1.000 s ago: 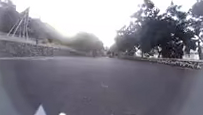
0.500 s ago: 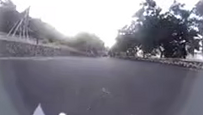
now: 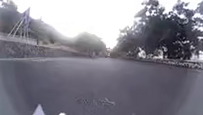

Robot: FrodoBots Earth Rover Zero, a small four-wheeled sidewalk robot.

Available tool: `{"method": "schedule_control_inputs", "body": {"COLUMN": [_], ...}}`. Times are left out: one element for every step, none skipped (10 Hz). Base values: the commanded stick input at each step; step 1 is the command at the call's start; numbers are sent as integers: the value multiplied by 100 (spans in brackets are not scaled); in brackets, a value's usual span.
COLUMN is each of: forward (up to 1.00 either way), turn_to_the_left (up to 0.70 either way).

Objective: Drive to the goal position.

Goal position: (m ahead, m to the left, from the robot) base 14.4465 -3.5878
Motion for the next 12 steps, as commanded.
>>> {"method": "schedule_control_inputs", "body": {"forward": [70, 70, 70, 70, 70, 70, 70, 70, 70, 70, 70, 70], "turn_to_the_left": [0, 0, 0, 0, 0, 0, -18, -35, -35, -35, -35, -35]}}
